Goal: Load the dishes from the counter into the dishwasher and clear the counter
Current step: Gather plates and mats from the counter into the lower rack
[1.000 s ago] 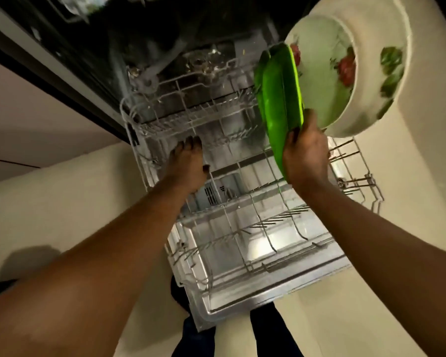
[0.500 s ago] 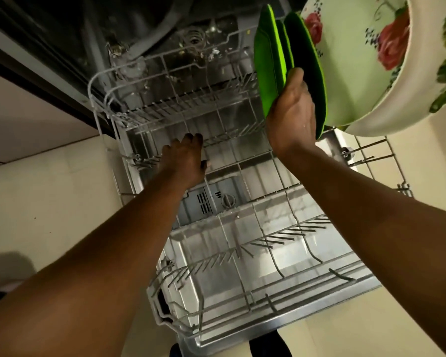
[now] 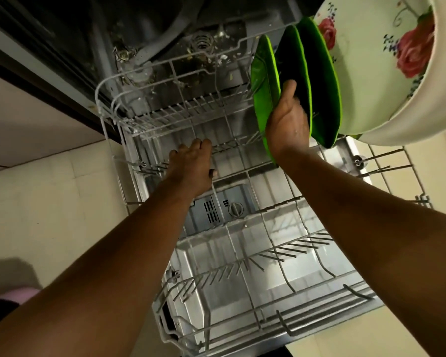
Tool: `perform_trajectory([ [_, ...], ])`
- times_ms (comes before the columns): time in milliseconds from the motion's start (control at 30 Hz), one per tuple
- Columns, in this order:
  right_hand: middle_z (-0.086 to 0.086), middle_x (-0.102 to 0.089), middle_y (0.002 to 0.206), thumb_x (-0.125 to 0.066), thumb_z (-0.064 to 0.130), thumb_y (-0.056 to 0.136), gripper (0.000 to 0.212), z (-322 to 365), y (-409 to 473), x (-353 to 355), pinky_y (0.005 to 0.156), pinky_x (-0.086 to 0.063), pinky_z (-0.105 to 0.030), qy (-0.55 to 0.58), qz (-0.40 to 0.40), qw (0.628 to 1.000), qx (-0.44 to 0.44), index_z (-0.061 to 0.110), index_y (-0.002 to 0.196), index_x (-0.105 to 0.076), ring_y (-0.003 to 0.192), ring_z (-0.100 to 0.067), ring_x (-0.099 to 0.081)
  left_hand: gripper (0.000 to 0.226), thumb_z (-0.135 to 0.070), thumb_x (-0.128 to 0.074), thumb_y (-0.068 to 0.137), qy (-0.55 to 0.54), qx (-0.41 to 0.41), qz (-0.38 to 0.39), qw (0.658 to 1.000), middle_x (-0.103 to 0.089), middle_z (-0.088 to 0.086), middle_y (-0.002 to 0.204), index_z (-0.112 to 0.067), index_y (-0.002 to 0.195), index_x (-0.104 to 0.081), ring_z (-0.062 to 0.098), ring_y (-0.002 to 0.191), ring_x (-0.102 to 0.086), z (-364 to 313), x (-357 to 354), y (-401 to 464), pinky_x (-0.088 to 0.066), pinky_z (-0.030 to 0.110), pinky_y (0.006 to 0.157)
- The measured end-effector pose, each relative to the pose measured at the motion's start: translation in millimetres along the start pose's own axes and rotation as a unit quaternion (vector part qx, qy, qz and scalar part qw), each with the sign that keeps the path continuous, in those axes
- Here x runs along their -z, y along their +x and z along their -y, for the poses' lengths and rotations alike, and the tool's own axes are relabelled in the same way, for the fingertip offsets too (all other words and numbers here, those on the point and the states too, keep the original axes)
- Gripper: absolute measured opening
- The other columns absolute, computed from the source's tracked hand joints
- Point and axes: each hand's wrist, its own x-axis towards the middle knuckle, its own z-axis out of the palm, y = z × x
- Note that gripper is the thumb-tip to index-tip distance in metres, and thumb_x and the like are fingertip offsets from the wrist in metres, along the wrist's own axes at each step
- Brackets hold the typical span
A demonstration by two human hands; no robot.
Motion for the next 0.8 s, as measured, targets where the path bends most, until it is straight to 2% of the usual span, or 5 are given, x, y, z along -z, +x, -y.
perform_trajectory([
  [400,-0.018,-0.058,0.109,-0.049,0.025,0.096,0.038,0.5,-14.7,11.2,0.085,-0.051,-0.049,0.118,0.033,0.992,-0.024,0.007,0.128,-0.039,0.098,-0.035,-0.059,0.057,-0.030,-0.064,0.089,-0.007,0.007,0.000,1.000,-0.043,0.011,0.136,-0.012,0.135,-0.036,0.035,0.120,-0.045,-3.4,0.1,-3.1,-0.037,0.046,0.093],
  [500,-0.019,-0.054,0.122,-0.047,0.021,0.094,0.047,1.1,-30.8,17.8,0.095,-0.046,-0.048,0.102,-0.021,0.994,0.019,0.001,0.136,-0.038,0.110,-0.033,-0.053,0.058,-0.028,-0.064,0.089,-0.005,0.003,-0.001,1.000,-0.042,0.013,0.136,-0.010,0.136,-0.035,0.037,0.119,-0.045,-1.4,-0.8,-2.1,-0.037,0.045,0.093],
  [600,-0.029,-0.037,0.144,-0.049,0.007,0.091,0.059,2.9,-78.3,11.8,0.110,-0.036,-0.048,0.060,-0.068,0.994,0.054,-0.009,0.144,-0.028,0.133,-0.039,-0.038,0.056,-0.024,-0.065,0.088,-0.008,0.008,0.010,1.000,-0.042,0.012,0.136,-0.011,0.135,-0.035,0.036,0.119,-0.044,-2.6,0.6,-2.0,-0.037,0.045,0.092],
  [733,-0.034,-0.022,0.151,-0.057,-0.005,0.087,0.063,1.1,-162.5,-1.9,0.112,-0.030,-0.052,0.013,-0.033,0.997,0.073,-0.011,0.143,-0.029,0.142,-0.043,-0.022,0.062,-0.027,-0.065,0.088,-0.006,0.003,0.031,0.999,-0.037,0.012,0.142,-0.013,0.138,-0.032,0.036,0.125,-0.039,-4.7,4.9,-2.3,-0.035,0.047,0.097],
  [800,-0.034,-0.014,0.153,-0.060,-0.005,0.085,0.068,-6.4,-190.8,0.7,0.113,-0.028,-0.054,-0.005,0.000,0.998,0.066,-0.011,0.144,-0.028,0.145,-0.044,-0.015,0.083,-0.037,-0.063,0.088,0.011,-0.001,0.050,0.999,-0.015,0.013,0.156,-0.011,0.149,-0.013,0.039,0.139,-0.021,-2.5,1.0,-4.1,-0.024,0.051,0.109],
])
